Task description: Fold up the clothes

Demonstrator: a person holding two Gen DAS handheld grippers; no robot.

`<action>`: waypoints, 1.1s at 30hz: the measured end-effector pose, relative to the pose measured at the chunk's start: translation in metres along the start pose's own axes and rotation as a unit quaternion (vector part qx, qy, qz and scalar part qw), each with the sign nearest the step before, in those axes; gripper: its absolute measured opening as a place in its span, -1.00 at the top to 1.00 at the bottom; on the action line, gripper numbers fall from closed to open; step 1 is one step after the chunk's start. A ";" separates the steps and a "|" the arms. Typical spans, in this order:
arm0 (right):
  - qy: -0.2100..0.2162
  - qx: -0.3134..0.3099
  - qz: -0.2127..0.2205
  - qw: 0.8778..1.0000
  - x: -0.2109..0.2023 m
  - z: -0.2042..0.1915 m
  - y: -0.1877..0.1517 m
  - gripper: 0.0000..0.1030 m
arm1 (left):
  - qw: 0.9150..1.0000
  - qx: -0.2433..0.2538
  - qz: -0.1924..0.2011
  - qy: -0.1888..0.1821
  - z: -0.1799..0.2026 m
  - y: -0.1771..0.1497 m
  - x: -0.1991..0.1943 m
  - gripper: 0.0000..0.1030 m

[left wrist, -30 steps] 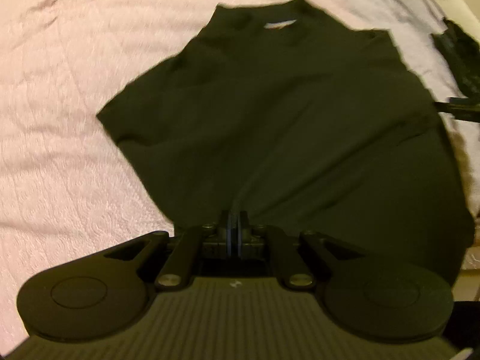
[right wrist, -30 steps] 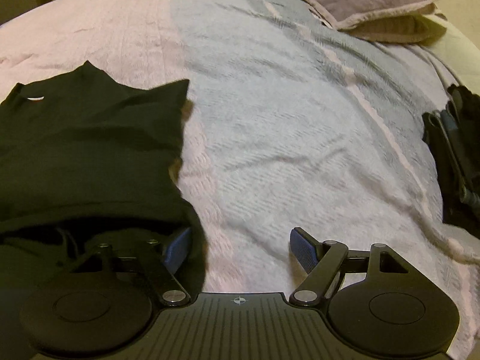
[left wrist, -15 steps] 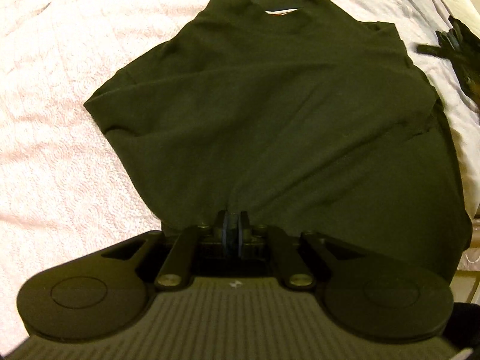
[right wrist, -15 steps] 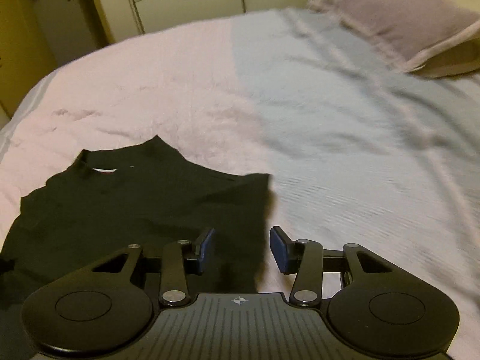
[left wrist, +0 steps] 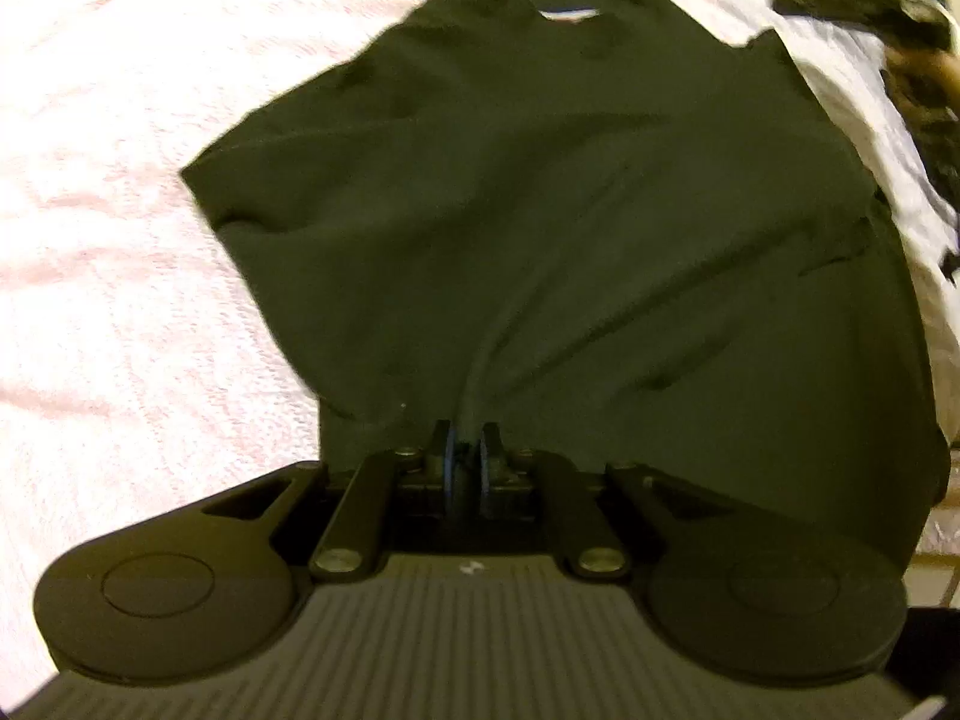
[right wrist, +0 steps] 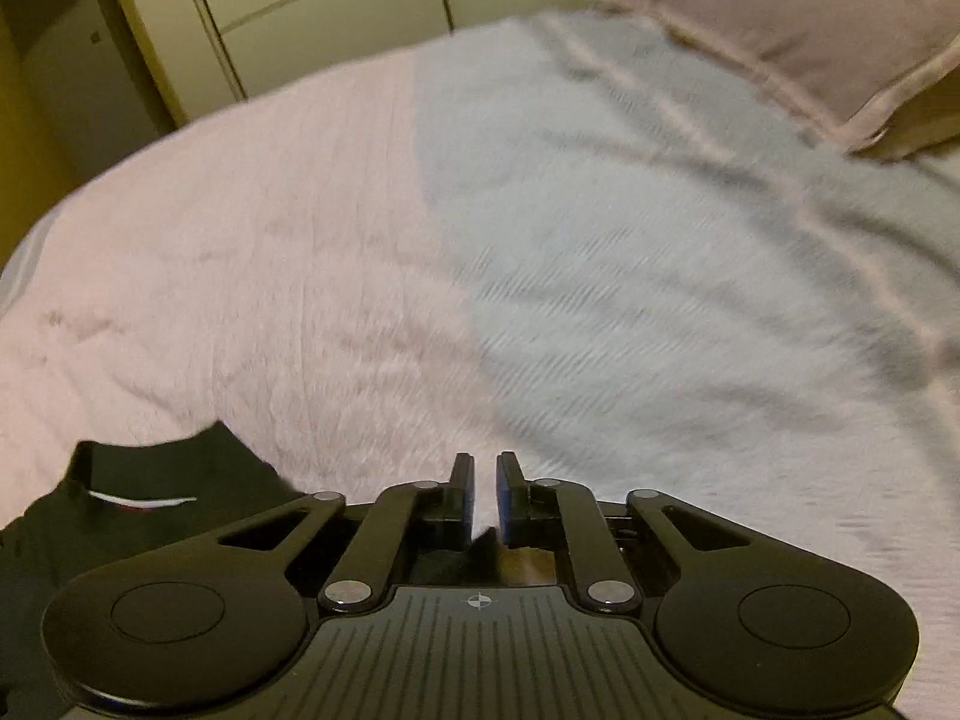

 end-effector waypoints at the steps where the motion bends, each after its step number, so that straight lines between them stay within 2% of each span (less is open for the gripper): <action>1: -0.002 -0.002 0.007 1.000 -0.013 -0.001 -0.005 0.30 | 1.000 -0.004 0.007 -0.001 -0.001 0.000 -0.003 0.86; 4: 0.016 -0.010 0.017 1.000 -0.053 -0.016 -0.035 0.20 | 1.000 -0.019 0.022 -0.007 -0.006 -0.003 -0.013 0.77; 7: 0.038 -0.045 -0.009 0.998 -0.077 -0.043 -0.085 0.20 | 0.999 -0.028 0.026 -0.010 -0.008 -0.004 -0.016 0.73; 8: 0.036 -0.056 -0.029 0.997 -0.079 -0.048 -0.104 0.20 | 0.999 -0.027 0.026 -0.006 -0.009 -0.006 -0.016 0.73; 10: -0.003 -0.075 -0.080 0.994 -0.077 -0.045 -0.141 0.20 | 0.999 -0.023 0.026 0.002 -0.009 -0.008 -0.019 0.72; 11: -0.018 -0.075 -0.088 0.993 -0.081 -0.043 -0.151 0.20 | 0.999 -0.019 0.029 0.008 -0.009 -0.009 -0.022 0.70; 14: -0.050 -0.064 -0.088 0.993 -0.100 -0.037 -0.164 0.20 | 0.999 -0.003 0.050 0.015 -0.006 -0.013 -0.036 0.68; 16: -0.051 -0.059 -0.072 0.994 -0.118 -0.043 -0.164 0.20 | 0.998 0.007 0.070 0.007 0.000 -0.015 -0.047 0.68; 19: -0.034 -0.061 -0.050 0.996 -0.134 -0.068 -0.158 0.20 | 0.995 0.020 0.089 -0.029 0.017 -0.013 -0.054 0.68; 21: -0.006 -0.068 -0.039 0.997 -0.139 -0.094 -0.156 0.20 | 0.995 0.052 0.082 -0.039 0.033 -0.013 -0.044 0.66; 22: 0.011 -0.075 -0.038 0.996 -0.138 -0.109 -0.156 0.20 | 0.993 0.083 0.075 -0.038 0.043 -0.015 -0.037 0.60; 23: 0.028 -0.087 -0.040 0.995 -0.135 -0.125 -0.158 0.20 | 0.990 0.121 0.071 -0.027 0.052 -0.019 -0.029 0.37; 24: 0.040 -0.096 -0.042 0.994 -0.132 -0.138 -0.162 0.20 | 0.983 0.173 0.068 -0.002 0.063 -0.024 -0.021 0.28; 26: 0.059 -0.111 -0.044 0.991 -0.127 -0.161 -0.169 0.20 | 0.961 0.268 0.065 0.037 0.081 -0.037 -0.007 0.22; 27: 0.065 -0.112 -0.047 0.990 -0.124 -0.168 -0.171 0.20 | 0.946 0.313 0.062 0.055 0.087 -0.045 0.002 0.22; 28: 0.067 -0.109 -0.053 0.990 -0.120 -0.173 -0.174 0.20 | 0.931 0.353 0.060 0.075 0.091 -0.052 0.010 0.24; 30: 0.065 -0.105 -0.065 0.990 -0.111 -0.176 -0.178 0.20 | 0.906 0.403 0.056 0.115 0.092 -0.060 0.020 0.65; 31: 0.061 -0.106 -0.069 0.990 -0.109 -0.175 -0.179 0.20 | 0.907 0.400 0.057 0.121 0.089 -0.061 0.018 0.85; 33: 0.051 -0.106 -0.072 0.990 -0.107 -0.169 -0.177 0.20 | 0.916 0.381 0.056 0.112 0.081 -0.061 0.008 0.89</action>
Point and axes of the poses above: each gripper's, at about its wrist camera, not at the fingertips, and x roughly the way its jaws point, z to its right, y to its top, the point moved 6 cm from there along x, roughly the way its jaws point, and after that the axes turned 6 degrees about -x, right-handed, at the moved point
